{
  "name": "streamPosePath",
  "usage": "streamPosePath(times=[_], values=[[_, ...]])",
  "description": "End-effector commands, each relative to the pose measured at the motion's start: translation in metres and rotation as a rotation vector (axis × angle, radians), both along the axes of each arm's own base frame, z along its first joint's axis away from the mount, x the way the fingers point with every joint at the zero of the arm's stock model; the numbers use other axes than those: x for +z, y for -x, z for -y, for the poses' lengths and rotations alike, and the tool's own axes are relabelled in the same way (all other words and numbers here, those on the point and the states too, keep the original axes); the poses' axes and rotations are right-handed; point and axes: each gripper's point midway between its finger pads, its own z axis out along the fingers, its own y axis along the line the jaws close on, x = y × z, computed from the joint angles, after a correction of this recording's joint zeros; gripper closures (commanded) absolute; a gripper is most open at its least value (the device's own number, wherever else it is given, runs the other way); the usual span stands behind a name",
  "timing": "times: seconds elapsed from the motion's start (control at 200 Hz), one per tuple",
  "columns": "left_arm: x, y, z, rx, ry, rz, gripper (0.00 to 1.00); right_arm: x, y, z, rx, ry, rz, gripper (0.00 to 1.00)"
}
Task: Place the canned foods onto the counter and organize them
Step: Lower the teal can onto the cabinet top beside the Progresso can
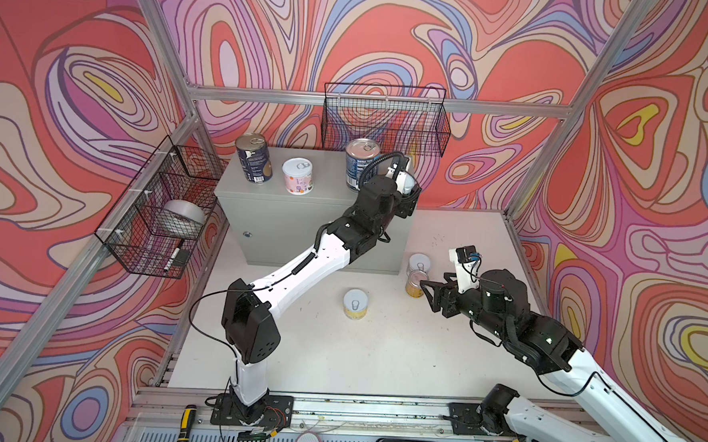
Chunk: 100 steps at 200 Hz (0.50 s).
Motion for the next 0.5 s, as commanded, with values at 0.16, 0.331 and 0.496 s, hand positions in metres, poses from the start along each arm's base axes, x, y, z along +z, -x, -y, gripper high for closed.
streamPosePath(times=[0.16,0.331,0.496], values=[[0.008,-0.011,0.003,0.018,0.000,0.013,0.30,-0.001,0.002,0.000,0.007,0.003,0.004,0.24],[0.006,-0.018,0.008,0.018,-0.012,0.015,0.30,-0.002,0.002,0.001,0.004,0.007,0.002,0.24],[0.007,-0.023,0.010,0.027,-0.029,0.020,0.30,-0.003,0.002,0.001,0.004,0.011,0.002,0.24]])
